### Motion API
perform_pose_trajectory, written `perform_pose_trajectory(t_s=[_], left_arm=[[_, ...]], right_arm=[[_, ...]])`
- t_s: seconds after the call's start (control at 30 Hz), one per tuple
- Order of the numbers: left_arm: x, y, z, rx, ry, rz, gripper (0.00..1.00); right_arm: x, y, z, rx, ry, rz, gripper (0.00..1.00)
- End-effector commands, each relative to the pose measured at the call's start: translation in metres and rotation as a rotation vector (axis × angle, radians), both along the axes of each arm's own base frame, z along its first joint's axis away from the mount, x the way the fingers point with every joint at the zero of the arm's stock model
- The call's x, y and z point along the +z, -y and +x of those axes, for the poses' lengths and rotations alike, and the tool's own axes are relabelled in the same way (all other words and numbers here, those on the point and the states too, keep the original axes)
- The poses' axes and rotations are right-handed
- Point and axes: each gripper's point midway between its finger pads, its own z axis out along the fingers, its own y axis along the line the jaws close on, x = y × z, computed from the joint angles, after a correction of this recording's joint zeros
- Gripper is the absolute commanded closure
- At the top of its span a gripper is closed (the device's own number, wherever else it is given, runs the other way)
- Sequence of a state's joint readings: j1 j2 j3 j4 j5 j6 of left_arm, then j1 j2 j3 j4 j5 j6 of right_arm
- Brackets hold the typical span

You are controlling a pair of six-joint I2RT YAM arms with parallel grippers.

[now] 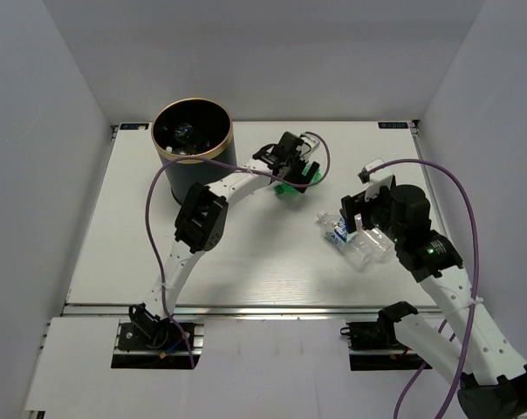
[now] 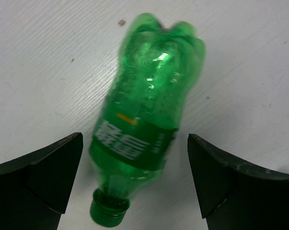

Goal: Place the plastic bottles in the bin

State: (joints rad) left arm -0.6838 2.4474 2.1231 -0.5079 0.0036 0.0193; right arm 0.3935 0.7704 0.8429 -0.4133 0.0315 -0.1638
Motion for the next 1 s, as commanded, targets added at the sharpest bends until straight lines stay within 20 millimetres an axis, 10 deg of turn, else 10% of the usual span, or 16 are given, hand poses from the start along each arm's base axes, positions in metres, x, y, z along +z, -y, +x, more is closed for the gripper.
perform_pose_trajectory(t_s=[0.0, 0.4, 0.63, 0.8, 0.97], left_arm=[[0.043, 0.019, 0.004, -0.062, 0.052, -0.072, 0.0], [0.005, 0.008, 0.002, -0.031, -0.013, 0.017, 0.06], [-0.002, 0.005, -0.004, -0.031, -0.043, 0.024, 0.35], [0.023, 0.005, -0.003, -0.017, -0.013, -0.001, 0.79], [0.117, 0.005, 0.003, 0.025, 0.13, -0.127, 0.88]], right_arm=[[0.008, 0.002, 0.002, -0.019, 0.033, 0.016, 0.11], [0.012, -0.003, -0.003, 0.013, 0.043, 0.032, 0.11], [0.013, -0.005, -0.005, 0.024, 0.047, 0.038, 0.11], [0.012, -0.004, -0.006, 0.027, 0.05, 0.035, 0.11], [0.007, -0.003, -0.007, 0.03, 0.05, 0.024, 0.22]])
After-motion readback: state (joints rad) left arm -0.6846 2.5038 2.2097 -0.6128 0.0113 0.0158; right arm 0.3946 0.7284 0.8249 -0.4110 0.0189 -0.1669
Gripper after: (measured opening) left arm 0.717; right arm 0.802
